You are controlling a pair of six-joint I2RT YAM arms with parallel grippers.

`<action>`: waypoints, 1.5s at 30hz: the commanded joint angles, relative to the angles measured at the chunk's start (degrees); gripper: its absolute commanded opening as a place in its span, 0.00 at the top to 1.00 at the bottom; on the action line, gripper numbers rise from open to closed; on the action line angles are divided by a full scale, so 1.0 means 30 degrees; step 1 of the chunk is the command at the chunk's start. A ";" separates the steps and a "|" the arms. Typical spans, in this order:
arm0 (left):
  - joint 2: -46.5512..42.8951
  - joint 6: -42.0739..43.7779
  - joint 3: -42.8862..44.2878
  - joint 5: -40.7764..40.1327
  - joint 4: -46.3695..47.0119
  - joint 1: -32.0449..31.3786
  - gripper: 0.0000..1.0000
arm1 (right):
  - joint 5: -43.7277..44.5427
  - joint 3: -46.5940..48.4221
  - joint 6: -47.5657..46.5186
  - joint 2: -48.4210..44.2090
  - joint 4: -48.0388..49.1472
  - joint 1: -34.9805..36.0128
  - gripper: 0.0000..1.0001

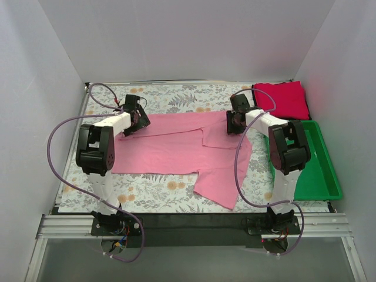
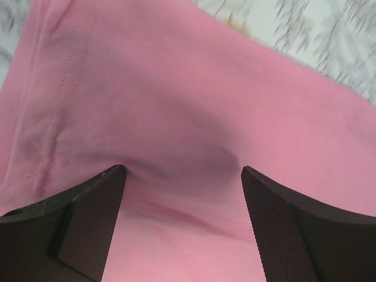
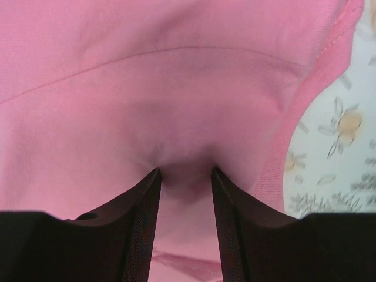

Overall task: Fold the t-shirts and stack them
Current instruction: Fold the tshirt

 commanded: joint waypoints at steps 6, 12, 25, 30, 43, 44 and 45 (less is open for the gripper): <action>0.2142 -0.0004 0.4347 0.1261 -0.1902 0.0487 0.24 | 0.0555 0.4469 -0.2607 0.2340 -0.1025 -0.0872 0.59; -0.3879 -0.0618 0.1192 0.0001 -0.3688 0.0690 0.22 | -0.0707 0.1583 -0.1819 -0.1756 -0.1673 -0.0785 0.56; -1.2772 -0.3401 -0.9829 0.0498 -0.4164 0.5291 0.22 | -0.1233 -0.7565 -0.0293 -1.1016 -0.2787 -0.0784 0.48; -1.2424 -0.4075 -1.0944 0.1055 -0.2465 0.5496 0.23 | -0.1585 -0.8595 -0.0263 -1.1489 -0.2758 -0.0813 0.49; -1.0694 -0.3843 -1.1794 0.1144 -0.0381 0.5496 0.45 | -0.1263 -0.9943 0.0322 -1.1900 -0.2084 -0.0813 0.52; -1.0664 -0.3668 -1.1766 0.1086 -0.0322 0.5496 0.52 | -0.1263 -1.0002 0.0381 -1.1871 -0.2084 -0.0813 0.52; -1.0635 -0.3579 -1.1707 0.1056 -0.0264 0.5496 0.56 | -0.1234 -1.0089 0.0468 -1.1755 -0.2026 -0.0842 0.52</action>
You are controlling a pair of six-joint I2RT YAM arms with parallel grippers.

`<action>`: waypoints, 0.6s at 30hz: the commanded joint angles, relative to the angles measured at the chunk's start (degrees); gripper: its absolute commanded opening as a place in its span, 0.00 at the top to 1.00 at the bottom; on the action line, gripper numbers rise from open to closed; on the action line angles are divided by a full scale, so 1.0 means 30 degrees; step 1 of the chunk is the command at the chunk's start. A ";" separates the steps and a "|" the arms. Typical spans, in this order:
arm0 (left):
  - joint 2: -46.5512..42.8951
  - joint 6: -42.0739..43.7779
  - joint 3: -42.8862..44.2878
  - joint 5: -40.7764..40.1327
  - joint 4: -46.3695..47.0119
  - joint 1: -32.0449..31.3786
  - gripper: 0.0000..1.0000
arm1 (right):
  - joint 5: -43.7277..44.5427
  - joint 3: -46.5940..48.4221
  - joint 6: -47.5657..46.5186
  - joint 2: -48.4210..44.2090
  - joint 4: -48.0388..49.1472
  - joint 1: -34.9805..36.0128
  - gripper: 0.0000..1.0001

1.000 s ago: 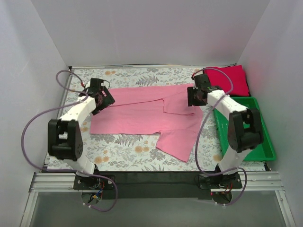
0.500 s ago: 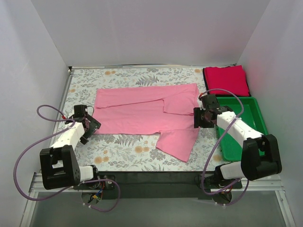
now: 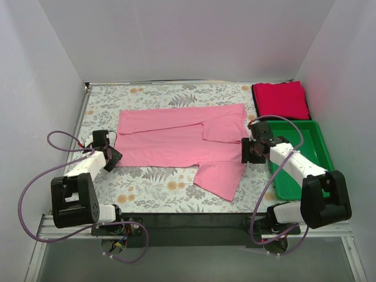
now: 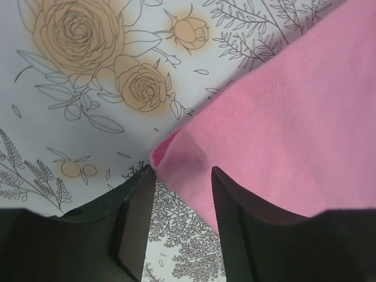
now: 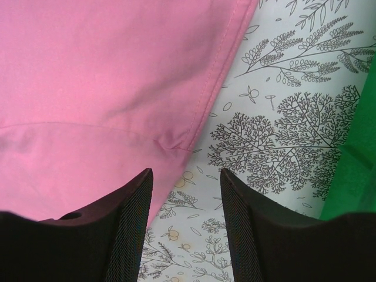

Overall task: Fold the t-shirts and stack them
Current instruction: Fold the tshirt

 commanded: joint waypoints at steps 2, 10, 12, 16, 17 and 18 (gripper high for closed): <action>0.0404 0.0443 -0.0181 0.0065 0.0371 0.0076 0.68 | 0.0223 -0.0488 0.0710 -0.0060 0.0583 -0.0077 0.52; -0.0533 0.1177 -0.0268 -0.0228 -0.0126 0.0076 1.00 | -0.0244 -0.0811 0.1589 0.0350 0.1168 -0.0195 0.54; -0.0942 0.1206 -0.0268 -0.0374 -0.0331 0.0076 1.00 | -0.0362 -0.0665 0.1852 0.0671 0.1373 -0.0195 0.56; -0.1208 0.1177 -0.0473 -0.0433 -0.0391 0.0076 1.00 | -0.0450 -0.0635 0.2234 0.1345 0.1841 -0.0224 0.57; -0.1179 0.1177 -0.0387 -0.0433 -0.0420 0.0076 1.00 | -0.0421 -0.0635 0.2234 0.1463 0.1930 -0.0253 0.58; -0.1092 0.1177 -0.0328 -0.0433 -0.0536 0.0076 1.00 | -0.0421 -0.0635 0.2234 0.1754 0.2018 -0.0282 0.59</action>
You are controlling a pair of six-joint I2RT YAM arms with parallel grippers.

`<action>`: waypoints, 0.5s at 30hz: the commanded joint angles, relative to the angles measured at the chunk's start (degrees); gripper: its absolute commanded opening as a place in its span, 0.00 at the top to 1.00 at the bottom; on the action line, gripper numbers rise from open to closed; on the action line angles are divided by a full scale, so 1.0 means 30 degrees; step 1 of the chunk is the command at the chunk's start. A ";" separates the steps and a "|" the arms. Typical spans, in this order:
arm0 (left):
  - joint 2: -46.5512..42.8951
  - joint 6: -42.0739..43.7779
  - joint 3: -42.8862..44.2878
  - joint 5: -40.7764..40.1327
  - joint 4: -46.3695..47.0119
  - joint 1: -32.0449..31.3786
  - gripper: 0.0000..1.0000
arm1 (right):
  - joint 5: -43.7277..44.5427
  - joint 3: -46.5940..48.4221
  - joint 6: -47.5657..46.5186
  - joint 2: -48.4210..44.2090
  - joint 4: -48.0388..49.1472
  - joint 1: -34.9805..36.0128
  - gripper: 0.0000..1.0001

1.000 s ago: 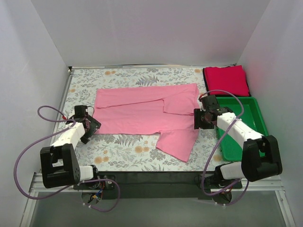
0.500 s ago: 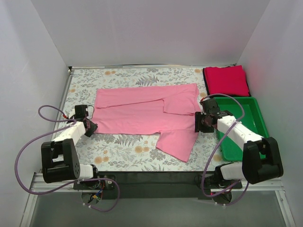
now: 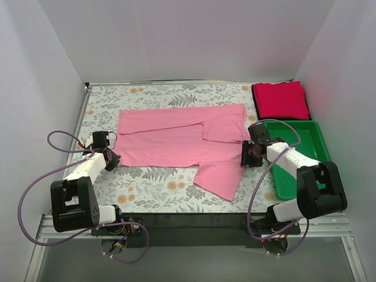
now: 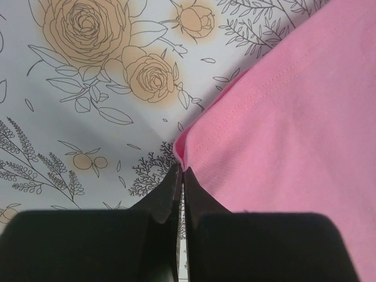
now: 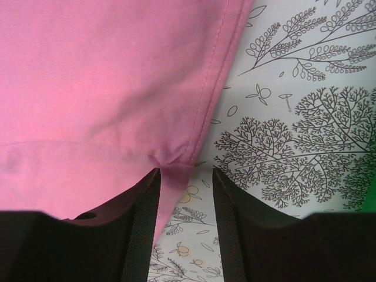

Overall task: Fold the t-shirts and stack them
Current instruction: Fold the tshirt

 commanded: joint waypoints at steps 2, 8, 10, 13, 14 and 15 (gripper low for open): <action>-0.0399 0.0157 0.0139 -0.0411 -0.0457 0.0076 1.00 | -0.0108 0.0202 0.0530 0.0700 0.0969 -0.0137 0.60; -0.0019 -0.0107 0.1017 -0.0587 -0.1657 0.0076 1.00 | -0.0108 -0.0119 0.0412 0.1258 0.1175 -0.0225 0.73; 0.0012 -0.0107 0.1399 -0.0703 -0.2243 0.0076 1.00 | -0.0282 -0.0382 0.0354 0.0996 0.1001 -0.0225 0.92; -0.0368 -0.0019 0.1750 -0.1287 -0.3326 0.0076 1.00 | -0.0371 -0.0442 0.0179 0.0352 -0.0168 -0.0342 0.99; -0.0630 0.0010 0.1867 -0.1580 -0.3677 0.0105 1.00 | -0.0342 -0.0355 0.0004 0.0205 -0.0607 -0.0371 0.99; -0.0807 0.0068 0.2014 -0.1757 -0.4319 0.0105 1.00 | -0.0371 -0.0238 -0.0114 -0.0115 -0.1598 -0.0371 0.99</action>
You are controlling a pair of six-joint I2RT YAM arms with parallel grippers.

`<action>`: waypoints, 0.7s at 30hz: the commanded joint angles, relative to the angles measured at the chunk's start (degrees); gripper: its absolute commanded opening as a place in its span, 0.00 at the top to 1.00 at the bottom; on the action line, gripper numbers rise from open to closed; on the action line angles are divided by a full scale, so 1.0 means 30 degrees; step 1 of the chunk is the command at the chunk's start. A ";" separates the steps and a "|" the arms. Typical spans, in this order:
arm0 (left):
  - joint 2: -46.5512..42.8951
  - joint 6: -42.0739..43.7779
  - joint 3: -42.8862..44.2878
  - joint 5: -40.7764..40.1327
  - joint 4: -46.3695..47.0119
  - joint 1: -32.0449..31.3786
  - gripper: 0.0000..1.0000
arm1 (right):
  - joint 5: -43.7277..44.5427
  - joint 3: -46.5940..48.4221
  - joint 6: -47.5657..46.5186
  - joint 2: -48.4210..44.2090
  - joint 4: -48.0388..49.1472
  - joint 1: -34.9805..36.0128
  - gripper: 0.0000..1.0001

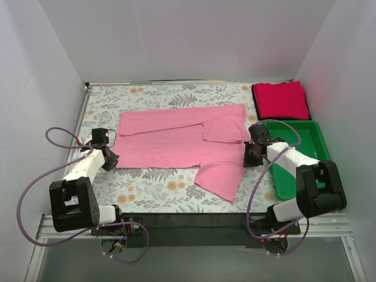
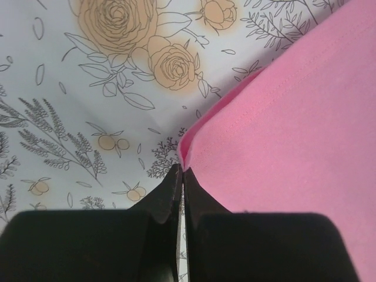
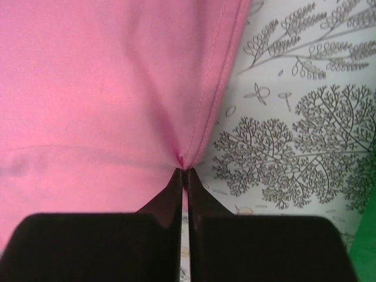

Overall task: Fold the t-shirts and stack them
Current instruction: Fold the tshirt

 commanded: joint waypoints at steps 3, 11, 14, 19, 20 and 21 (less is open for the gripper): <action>-0.2097 -0.0186 0.1260 -0.1864 -0.2718 0.0135 1.00 | -0.0175 0.0435 -0.0872 -0.1554 -0.3710 -0.0190 0.99; -0.1111 0.0340 0.3339 -0.1982 -0.3160 0.0251 1.00 | 0.0030 0.5236 -0.2632 -0.0535 -0.6348 -0.1009 0.99; -0.0700 0.0457 0.3807 -0.1953 -0.2750 0.0281 1.00 | 0.0001 0.7112 -0.3070 0.0695 -0.6731 -0.1360 0.99; 0.1700 0.0486 0.5475 -0.1368 -0.2165 0.0310 1.00 | -0.0672 0.9837 -0.3541 0.3390 -0.7287 -0.1976 0.99; 0.2110 0.0486 0.5682 -0.1048 -0.2047 0.0281 1.00 | -0.0702 1.0276 -0.3570 0.3770 -0.7346 -0.2035 0.99; 0.3013 0.0486 0.5916 -0.0899 -0.1959 0.0281 1.00 | -0.0731 1.0890 -0.3600 0.4441 -0.7376 -0.2064 0.99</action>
